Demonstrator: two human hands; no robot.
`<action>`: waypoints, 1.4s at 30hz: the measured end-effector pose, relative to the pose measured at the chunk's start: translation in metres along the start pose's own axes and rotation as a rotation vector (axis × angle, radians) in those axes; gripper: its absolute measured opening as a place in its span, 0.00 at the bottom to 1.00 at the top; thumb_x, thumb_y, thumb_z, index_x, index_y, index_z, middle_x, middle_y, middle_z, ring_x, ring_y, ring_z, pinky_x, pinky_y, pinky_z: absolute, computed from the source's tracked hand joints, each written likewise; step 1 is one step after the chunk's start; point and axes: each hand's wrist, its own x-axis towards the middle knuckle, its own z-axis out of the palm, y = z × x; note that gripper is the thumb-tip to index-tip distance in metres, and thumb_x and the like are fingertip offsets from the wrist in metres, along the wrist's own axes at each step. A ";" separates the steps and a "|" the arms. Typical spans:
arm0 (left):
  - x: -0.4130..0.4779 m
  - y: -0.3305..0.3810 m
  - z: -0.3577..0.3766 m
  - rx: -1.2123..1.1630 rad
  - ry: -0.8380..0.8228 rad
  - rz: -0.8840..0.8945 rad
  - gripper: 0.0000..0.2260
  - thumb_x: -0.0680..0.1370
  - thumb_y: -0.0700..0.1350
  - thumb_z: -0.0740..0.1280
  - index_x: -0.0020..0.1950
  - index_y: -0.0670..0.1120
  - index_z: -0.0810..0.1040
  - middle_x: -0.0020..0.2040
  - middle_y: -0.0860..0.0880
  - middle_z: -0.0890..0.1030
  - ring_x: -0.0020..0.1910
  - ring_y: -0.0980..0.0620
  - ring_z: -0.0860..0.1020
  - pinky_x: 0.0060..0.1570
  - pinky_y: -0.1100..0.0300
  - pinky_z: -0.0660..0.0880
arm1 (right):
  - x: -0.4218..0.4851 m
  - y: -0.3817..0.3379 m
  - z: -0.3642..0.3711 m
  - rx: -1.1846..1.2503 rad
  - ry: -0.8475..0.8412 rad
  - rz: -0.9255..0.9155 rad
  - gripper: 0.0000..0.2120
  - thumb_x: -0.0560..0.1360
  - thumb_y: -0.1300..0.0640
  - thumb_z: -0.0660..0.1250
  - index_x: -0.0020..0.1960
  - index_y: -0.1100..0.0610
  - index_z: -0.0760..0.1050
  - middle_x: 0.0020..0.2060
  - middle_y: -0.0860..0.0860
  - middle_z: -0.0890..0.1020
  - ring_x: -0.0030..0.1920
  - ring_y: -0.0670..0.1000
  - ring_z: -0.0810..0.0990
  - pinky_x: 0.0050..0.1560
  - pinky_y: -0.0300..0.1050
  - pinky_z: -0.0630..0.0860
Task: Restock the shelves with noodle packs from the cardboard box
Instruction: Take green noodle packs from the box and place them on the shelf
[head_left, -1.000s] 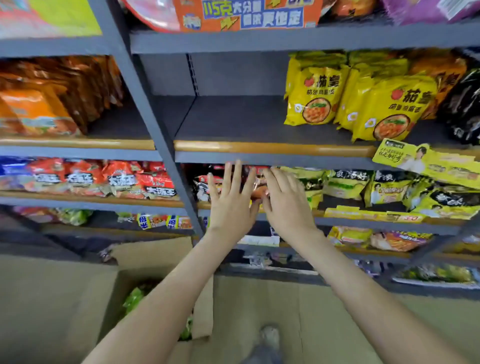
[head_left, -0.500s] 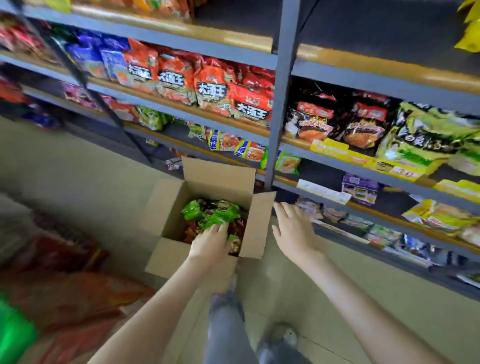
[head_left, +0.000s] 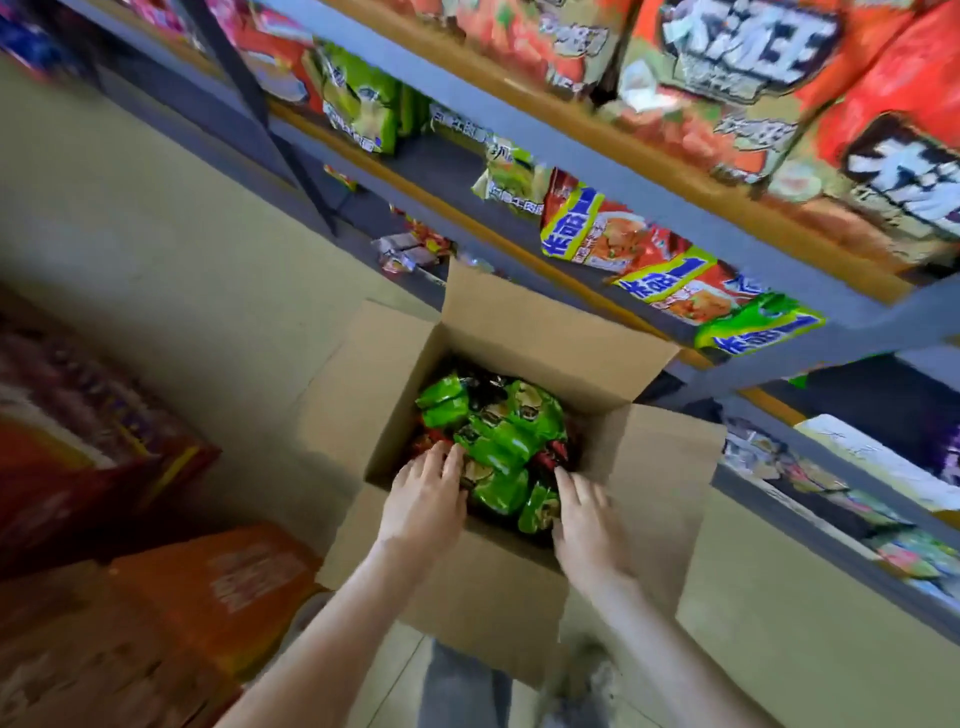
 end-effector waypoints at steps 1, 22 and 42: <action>0.020 -0.007 0.012 0.001 0.000 -0.001 0.27 0.82 0.50 0.54 0.79 0.47 0.49 0.78 0.47 0.53 0.76 0.48 0.55 0.73 0.56 0.51 | 0.022 -0.001 0.016 -0.017 -0.021 0.007 0.33 0.78 0.58 0.61 0.78 0.55 0.49 0.73 0.50 0.60 0.71 0.52 0.60 0.68 0.43 0.62; 0.234 -0.027 0.242 0.016 -0.115 0.040 0.33 0.82 0.48 0.58 0.78 0.45 0.39 0.78 0.42 0.42 0.77 0.44 0.44 0.74 0.51 0.41 | 0.333 0.026 0.209 -0.219 -0.020 -0.023 0.33 0.81 0.45 0.53 0.76 0.67 0.51 0.72 0.67 0.61 0.72 0.64 0.61 0.70 0.57 0.60; 0.250 0.002 0.225 -1.691 -0.347 -0.674 0.15 0.82 0.39 0.58 0.69 0.41 0.69 0.62 0.44 0.76 0.62 0.48 0.75 0.60 0.57 0.74 | 0.297 0.062 0.207 -0.257 0.147 -0.063 0.28 0.67 0.60 0.77 0.63 0.70 0.73 0.57 0.63 0.80 0.59 0.55 0.80 0.54 0.42 0.77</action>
